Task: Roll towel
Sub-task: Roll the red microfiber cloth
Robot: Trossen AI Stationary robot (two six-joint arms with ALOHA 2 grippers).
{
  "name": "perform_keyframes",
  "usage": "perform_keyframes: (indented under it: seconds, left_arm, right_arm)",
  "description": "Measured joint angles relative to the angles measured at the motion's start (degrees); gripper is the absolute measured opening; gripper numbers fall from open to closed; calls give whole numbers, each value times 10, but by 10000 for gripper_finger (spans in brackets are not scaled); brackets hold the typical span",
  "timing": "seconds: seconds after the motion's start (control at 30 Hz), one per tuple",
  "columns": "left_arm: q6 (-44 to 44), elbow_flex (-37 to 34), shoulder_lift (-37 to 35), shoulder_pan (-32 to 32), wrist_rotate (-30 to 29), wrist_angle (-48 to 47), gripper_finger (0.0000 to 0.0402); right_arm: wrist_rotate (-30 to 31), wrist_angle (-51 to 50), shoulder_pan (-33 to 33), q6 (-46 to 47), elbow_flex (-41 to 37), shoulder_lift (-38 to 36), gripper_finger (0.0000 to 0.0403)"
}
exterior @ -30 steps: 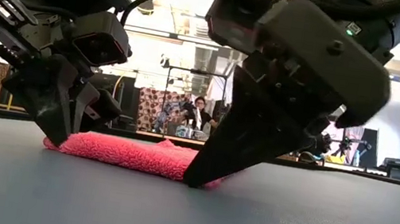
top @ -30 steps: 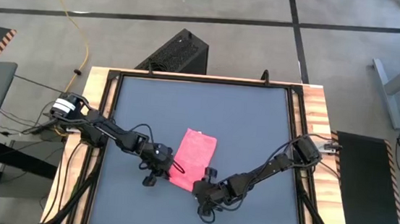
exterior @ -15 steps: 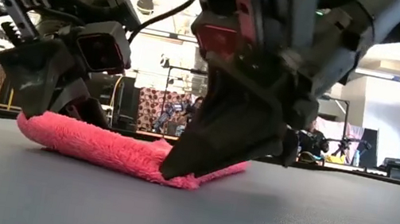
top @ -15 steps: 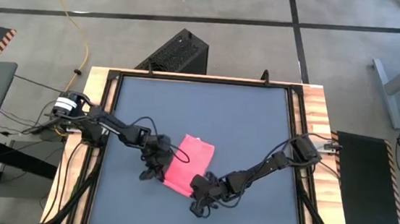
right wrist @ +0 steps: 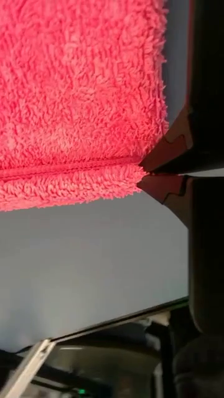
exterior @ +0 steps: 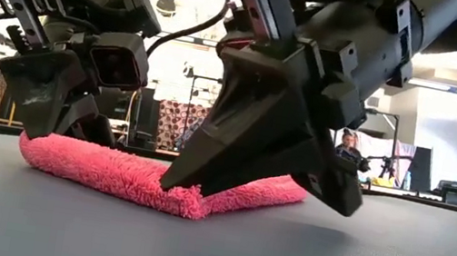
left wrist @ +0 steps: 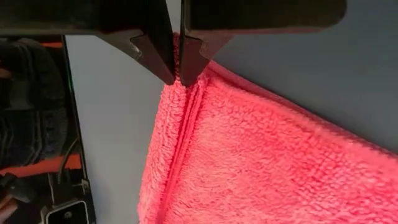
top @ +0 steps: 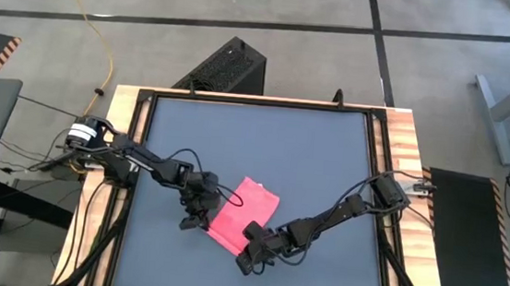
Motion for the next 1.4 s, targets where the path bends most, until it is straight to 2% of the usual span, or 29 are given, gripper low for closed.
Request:
perform_keyframes:
  seconds: [0.33,0.47,0.67,0.9,1.0,1.1,1.2,1.4]
  left_arm:
    - [7,19,2,0,-27,-20,0]
    - [30,28,3,0,-51,-21,3]
    - [92,53,-2,5,-59,-46,42]
    - [181,101,-48,36,-45,-175,86]
    - [242,102,-96,30,-3,-148,88]
    - [330,104,-125,-1,-19,-117,83]
    - [377,104,-120,-26,-45,-80,80]
    - [409,104,-70,-65,-41,-44,86]
  right_arm:
    - [51,11,25,132,0,0,18]
    - [52,9,28,178,0,0,18]
    - [23,-2,33,219,-1,-1,18]
    - [23,-22,35,234,0,-2,18]
    - [23,-25,35,235,0,-2,18]
    - [25,-26,35,241,0,-2,18]
    - [26,-30,34,243,1,-2,18]
    - [39,-35,33,246,1,-2,18]
